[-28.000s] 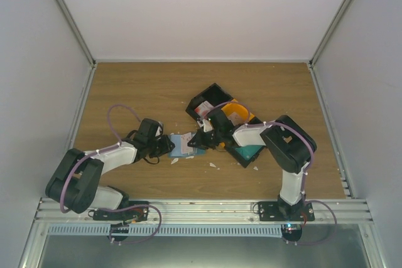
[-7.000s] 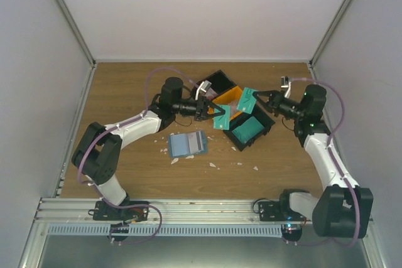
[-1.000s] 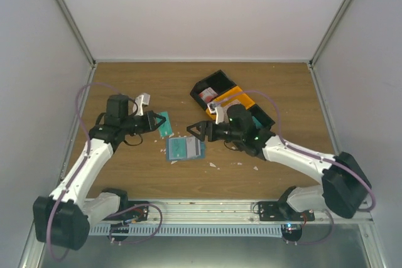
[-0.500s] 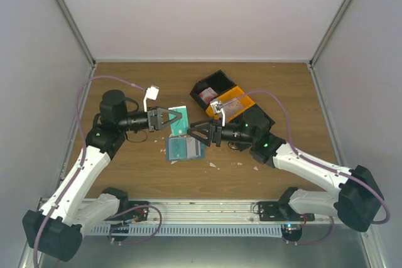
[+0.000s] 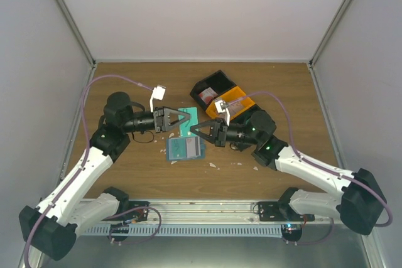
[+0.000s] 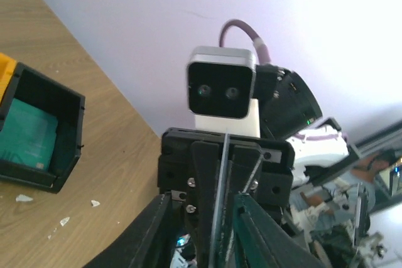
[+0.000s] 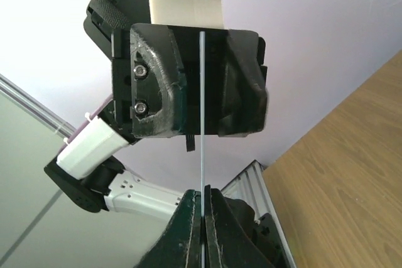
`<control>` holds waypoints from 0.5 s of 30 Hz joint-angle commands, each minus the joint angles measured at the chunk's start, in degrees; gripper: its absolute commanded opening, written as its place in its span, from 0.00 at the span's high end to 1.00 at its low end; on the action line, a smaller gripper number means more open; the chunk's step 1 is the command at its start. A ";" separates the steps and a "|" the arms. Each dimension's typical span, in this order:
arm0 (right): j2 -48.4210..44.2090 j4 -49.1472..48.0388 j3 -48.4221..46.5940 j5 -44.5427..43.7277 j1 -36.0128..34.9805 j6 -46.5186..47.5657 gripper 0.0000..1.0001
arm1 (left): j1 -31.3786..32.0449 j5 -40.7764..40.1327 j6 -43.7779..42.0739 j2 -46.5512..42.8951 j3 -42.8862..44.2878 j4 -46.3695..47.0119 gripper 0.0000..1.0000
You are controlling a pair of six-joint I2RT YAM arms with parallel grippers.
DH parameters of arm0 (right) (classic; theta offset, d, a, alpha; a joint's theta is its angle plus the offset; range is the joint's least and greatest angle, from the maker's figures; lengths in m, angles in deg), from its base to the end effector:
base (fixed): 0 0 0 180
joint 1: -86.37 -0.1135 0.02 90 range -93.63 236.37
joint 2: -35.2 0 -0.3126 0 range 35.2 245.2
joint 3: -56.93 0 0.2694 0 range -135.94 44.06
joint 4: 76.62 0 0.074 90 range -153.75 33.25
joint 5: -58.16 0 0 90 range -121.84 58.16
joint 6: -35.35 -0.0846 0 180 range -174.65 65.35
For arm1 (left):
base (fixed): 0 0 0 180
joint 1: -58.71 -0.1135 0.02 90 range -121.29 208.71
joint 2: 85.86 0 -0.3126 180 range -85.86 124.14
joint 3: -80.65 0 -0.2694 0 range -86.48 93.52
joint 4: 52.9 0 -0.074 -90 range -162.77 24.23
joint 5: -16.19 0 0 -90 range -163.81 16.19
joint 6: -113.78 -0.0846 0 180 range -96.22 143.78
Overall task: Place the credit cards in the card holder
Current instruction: Insert the credit card into the card holder.
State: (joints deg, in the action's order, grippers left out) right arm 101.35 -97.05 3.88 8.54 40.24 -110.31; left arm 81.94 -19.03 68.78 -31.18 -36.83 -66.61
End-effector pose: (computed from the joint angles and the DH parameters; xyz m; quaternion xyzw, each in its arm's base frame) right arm 0.1638 0.2494 0.3560 -0.2068 0.6393 0.6906 0.2676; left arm 0.1825 -0.1536 0.3928 0.1782 0.7055 -0.6164 0.3009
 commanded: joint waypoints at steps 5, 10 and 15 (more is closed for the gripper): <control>-5.21 -3.84 1.78 -7.12 -0.03 -5.50 1.00 | 0.34 -4.27 2.96 -3.45 -2.46 1.52 0.74; -4.49 -4.22 1.84 -6.11 0.14 -6.90 1.00 | 0.43 -2.92 5.74 -4.75 -4.67 5.22 0.84; -3.07 -3.80 1.60 -6.49 0.29 -7.25 0.99 | 0.45 -1.04 6.36 -4.60 -5.95 6.00 0.88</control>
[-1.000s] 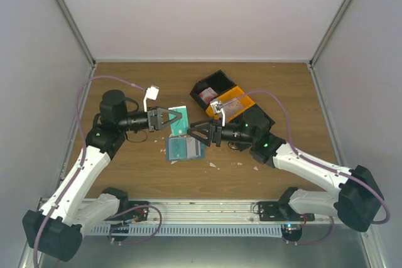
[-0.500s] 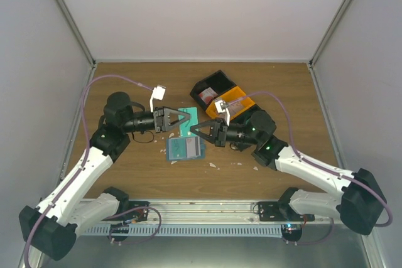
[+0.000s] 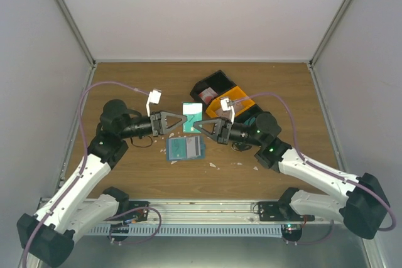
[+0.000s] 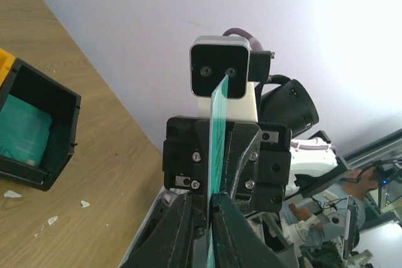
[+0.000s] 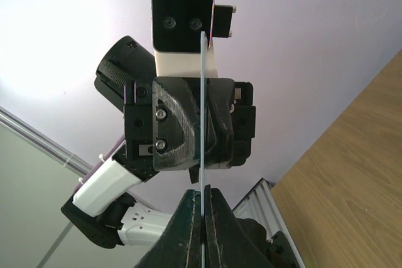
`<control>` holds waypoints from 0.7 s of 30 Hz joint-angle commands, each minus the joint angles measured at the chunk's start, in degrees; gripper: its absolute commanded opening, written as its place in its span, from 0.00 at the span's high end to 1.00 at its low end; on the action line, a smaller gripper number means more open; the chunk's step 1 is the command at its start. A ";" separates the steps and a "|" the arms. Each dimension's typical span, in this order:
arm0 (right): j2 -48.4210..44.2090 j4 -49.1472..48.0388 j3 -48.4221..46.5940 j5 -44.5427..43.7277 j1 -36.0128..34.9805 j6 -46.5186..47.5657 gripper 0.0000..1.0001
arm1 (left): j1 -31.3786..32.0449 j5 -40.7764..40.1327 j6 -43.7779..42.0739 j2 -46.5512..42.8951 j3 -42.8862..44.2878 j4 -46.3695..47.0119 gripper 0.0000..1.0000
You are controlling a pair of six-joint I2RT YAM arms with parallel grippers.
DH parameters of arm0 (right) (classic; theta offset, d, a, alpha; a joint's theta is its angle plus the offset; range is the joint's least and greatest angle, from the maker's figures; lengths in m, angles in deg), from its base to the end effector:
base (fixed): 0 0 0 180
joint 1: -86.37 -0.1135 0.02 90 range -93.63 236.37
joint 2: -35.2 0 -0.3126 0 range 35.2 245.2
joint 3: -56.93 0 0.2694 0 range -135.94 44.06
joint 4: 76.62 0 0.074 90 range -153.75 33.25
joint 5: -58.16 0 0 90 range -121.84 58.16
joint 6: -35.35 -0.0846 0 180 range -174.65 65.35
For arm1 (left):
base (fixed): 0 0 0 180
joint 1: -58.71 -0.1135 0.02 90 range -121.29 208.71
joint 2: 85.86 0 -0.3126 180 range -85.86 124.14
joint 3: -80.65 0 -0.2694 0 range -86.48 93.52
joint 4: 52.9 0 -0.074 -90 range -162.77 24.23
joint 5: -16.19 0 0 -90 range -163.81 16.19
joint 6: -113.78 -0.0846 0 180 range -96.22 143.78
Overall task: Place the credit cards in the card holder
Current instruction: Insert the credit card into the card holder.
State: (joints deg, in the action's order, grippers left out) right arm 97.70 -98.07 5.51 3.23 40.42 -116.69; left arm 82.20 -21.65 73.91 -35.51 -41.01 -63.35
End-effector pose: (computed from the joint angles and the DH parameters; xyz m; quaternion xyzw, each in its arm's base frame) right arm 0.1604 0.2357 0.3648 -0.1437 0.6369 0.7059 0.2745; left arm 0.1688 -0.1462 0.3862 0.1465 0.7012 -0.6264 0.3072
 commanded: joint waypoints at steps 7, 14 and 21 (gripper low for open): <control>3.91 -1.82 -0.95 -0.27 1.00 0.25 0.93 | 0.26 0.84 -0.24 -0.67 -2.60 1.41 1.00; 1.52 12.69 0.16 -8.65 2.53 9.17 0.43 | -0.90 -12.25 -9.10 0.49 0.09 -14.91 1.00; 4.84 34.63 -2.22 -23.99 2.06 20.71 0.38 | -1.09 -24.73 -11.66 6.73 -4.59 -21.36 1.00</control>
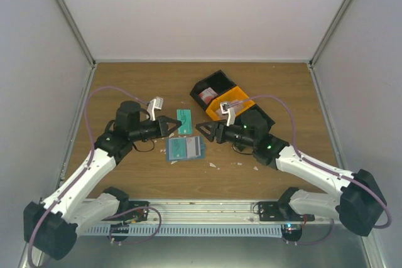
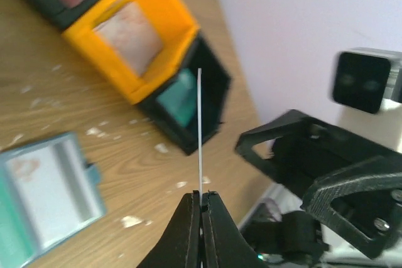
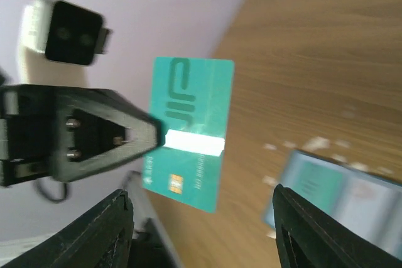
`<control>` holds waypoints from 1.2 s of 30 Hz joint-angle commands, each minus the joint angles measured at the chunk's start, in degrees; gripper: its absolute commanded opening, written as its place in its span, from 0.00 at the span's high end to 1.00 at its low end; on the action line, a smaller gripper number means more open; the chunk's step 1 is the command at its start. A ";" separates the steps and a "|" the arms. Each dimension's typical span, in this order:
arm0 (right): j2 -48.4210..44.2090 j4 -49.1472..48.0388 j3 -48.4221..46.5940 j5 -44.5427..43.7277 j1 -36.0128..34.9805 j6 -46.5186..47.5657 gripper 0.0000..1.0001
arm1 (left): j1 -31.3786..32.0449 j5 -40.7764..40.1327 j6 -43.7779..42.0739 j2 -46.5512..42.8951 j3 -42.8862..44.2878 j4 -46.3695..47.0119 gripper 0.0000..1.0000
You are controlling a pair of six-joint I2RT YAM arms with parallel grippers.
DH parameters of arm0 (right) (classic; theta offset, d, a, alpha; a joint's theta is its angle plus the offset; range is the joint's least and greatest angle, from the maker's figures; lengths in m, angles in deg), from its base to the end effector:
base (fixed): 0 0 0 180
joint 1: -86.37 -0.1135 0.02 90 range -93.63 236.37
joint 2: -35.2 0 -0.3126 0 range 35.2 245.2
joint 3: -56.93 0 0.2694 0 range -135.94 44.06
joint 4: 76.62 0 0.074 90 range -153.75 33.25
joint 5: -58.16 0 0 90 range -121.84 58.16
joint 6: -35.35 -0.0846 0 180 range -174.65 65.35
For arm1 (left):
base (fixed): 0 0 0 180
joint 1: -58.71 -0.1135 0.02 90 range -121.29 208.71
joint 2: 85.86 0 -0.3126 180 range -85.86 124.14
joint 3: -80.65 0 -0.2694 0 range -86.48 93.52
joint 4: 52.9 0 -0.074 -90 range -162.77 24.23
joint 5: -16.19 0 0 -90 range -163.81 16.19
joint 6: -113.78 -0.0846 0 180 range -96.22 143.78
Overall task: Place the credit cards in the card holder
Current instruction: Insert the credit card into the card holder.
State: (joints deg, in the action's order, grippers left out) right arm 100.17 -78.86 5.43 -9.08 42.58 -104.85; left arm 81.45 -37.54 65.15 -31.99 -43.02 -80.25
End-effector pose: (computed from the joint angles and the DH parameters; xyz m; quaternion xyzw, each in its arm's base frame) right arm 0.1931 0.2304 0.3044 -0.0826 0.7635 0.5589 0.3128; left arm 0.1963 -0.1365 0.3177 0.0356 0.8176 -0.4938 0.2942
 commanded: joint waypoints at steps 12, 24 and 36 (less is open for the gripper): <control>24.51 31.87 -14.55 -25.85 -5.49 14.13 0.34 | -0.57 -16.04 -0.85 12.00 -9.98 3.62 1.00; 34.59 34.44 -17.73 -21.23 -6.05 10.99 0.41 | -0.76 -7.05 2.36 17.85 -17.32 18.59 1.00; 37.77 37.06 -16.13 -20.83 -6.02 7.92 0.56 | -3.40 -3.02 2.60 20.91 -18.59 23.46 1.00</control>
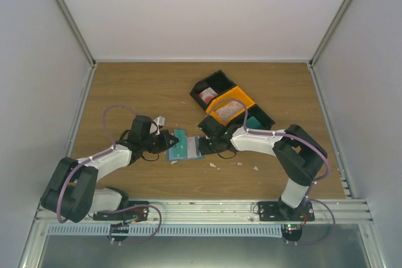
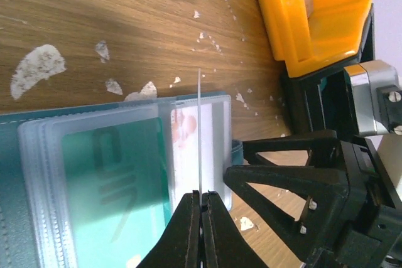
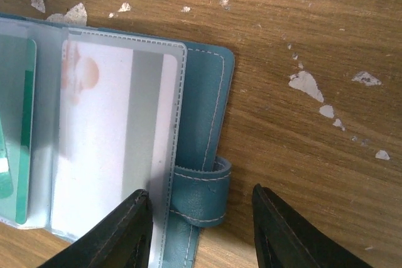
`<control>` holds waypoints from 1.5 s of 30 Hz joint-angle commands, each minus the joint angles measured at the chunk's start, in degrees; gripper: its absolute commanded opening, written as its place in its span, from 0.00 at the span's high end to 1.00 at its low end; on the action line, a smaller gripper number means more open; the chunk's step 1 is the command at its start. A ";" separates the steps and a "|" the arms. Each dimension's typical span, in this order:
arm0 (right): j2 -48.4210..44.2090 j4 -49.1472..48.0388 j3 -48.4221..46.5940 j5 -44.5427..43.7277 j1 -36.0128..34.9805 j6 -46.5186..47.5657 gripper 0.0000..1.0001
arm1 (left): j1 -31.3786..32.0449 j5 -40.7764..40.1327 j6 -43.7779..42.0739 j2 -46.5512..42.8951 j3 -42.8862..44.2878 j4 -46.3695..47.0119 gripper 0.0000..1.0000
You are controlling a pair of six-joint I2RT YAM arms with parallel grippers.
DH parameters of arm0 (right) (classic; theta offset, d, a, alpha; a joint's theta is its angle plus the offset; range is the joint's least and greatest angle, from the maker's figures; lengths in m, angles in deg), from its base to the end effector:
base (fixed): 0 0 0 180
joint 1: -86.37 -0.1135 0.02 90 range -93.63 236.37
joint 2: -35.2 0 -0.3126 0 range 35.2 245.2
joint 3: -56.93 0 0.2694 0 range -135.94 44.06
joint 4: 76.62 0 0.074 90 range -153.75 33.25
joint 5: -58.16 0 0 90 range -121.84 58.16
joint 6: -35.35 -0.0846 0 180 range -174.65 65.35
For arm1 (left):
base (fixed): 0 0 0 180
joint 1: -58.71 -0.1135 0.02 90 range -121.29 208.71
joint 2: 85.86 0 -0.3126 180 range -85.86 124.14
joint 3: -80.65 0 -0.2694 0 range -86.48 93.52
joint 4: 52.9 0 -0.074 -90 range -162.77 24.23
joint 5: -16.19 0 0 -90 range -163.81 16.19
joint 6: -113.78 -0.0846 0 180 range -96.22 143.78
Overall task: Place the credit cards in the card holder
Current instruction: Insert the credit card into the card holder.
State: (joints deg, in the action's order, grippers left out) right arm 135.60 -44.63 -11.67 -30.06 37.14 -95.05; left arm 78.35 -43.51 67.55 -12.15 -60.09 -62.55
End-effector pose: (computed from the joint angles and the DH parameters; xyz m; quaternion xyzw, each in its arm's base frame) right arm 0.2432 0.2860 0.1367 -0.0785 0.9707 0.1705 0.1502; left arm 0.2306 -0.1276 0.1588 -0.0861 0.8905 -0.4025 0.1937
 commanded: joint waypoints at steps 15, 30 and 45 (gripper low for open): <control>2.26 2.99 1.91 0.14 -0.59 -3.51 0.58 | -0.30 5.53 2.63 6.71 -6.50 15.49 1.00; 2.73 2.42 2.28 0.94 -0.56 -3.54 0.62 | -0.25 6.11 6.15 11.52 -7.91 18.50 1.00; 3.83 1.43 2.14 2.52 -0.51 -3.22 0.62 | -0.28 7.99 8.30 13.21 -7.27 16.45 1.00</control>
State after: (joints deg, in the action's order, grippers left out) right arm 135.84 -45.70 -11.34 -29.80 37.14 -98.03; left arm 78.15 -36.12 76.88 -1.35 -67.80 -45.06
